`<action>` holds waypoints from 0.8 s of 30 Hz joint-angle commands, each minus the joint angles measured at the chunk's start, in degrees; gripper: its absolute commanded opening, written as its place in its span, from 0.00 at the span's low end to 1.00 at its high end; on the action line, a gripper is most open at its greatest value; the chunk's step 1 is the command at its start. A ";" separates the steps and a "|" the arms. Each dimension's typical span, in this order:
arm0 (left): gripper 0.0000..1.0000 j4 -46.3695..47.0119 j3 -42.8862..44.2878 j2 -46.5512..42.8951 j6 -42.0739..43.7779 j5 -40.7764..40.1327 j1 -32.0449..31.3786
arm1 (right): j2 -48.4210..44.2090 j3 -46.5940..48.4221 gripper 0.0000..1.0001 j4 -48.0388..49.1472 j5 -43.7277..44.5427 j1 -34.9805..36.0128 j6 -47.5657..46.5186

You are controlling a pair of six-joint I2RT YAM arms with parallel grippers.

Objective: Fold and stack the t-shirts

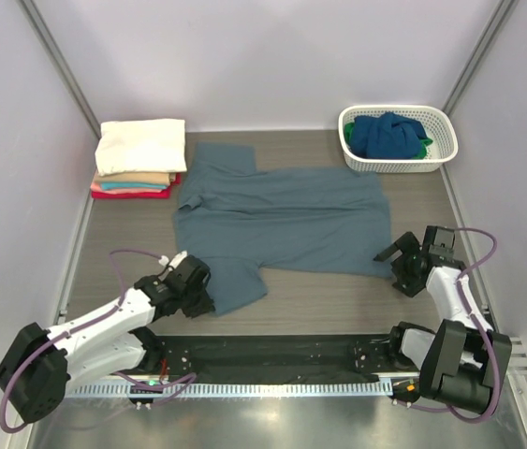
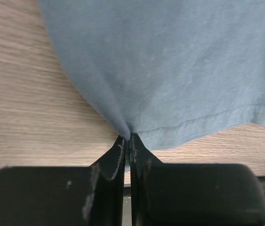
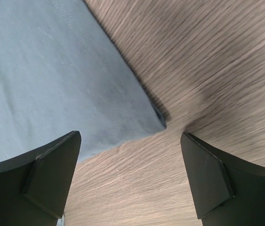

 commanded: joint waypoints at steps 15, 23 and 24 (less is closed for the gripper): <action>0.00 0.11 1.33 -1.33 4.75 -3.49 -0.19 | 8.01 -5.01 0.12 13.38 -4.52 -0.10 2.23; 0.00 -20.70 14.59 -12.58 4.49 -6.30 -0.27 | -9.29 2.35 0.01 -4.36 -6.03 -0.10 0.83; 0.00 -21.95 15.57 -13.72 4.40 -5.00 -0.27 | -12.71 3.59 0.01 -6.64 -5.85 -0.10 0.56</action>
